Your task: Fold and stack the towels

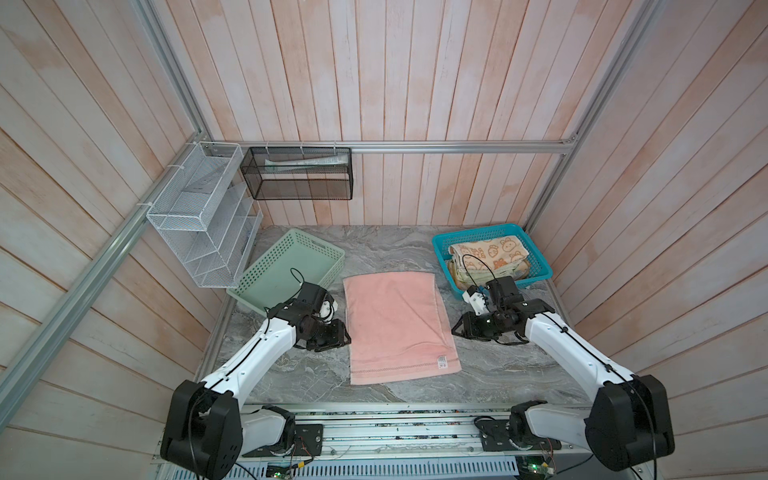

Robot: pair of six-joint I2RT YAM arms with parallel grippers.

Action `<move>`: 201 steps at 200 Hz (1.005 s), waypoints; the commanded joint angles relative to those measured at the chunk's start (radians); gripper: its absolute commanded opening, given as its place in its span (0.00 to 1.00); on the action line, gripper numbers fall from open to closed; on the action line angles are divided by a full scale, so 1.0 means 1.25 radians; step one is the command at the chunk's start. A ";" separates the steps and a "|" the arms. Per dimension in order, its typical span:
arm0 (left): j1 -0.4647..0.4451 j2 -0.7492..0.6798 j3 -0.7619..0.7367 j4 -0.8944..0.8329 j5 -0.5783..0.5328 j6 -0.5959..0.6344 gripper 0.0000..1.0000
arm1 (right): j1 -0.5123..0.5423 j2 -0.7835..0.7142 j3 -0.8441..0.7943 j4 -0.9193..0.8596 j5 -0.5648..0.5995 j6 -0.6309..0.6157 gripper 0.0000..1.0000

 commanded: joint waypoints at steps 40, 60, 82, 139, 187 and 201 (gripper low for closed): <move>-0.017 -0.062 -0.217 0.300 0.090 -0.297 0.41 | 0.016 0.033 -0.168 0.247 -0.033 0.189 0.39; -0.017 -0.048 -0.253 0.349 0.099 -0.328 0.41 | 0.018 0.050 -0.184 0.278 -0.041 0.203 0.43; -0.017 -0.020 -0.281 0.401 0.102 -0.347 0.41 | 0.023 0.071 -0.185 0.285 -0.042 0.204 0.45; -0.007 0.018 -0.300 0.478 0.101 -0.356 0.41 | 0.029 0.103 -0.189 0.331 -0.065 0.223 0.48; 0.001 0.059 -0.305 0.524 0.117 -0.351 0.37 | 0.030 0.109 -0.169 0.342 -0.061 0.225 0.48; 0.004 0.060 -0.306 0.535 0.124 -0.351 0.31 | 0.031 0.110 -0.168 0.349 -0.062 0.226 0.46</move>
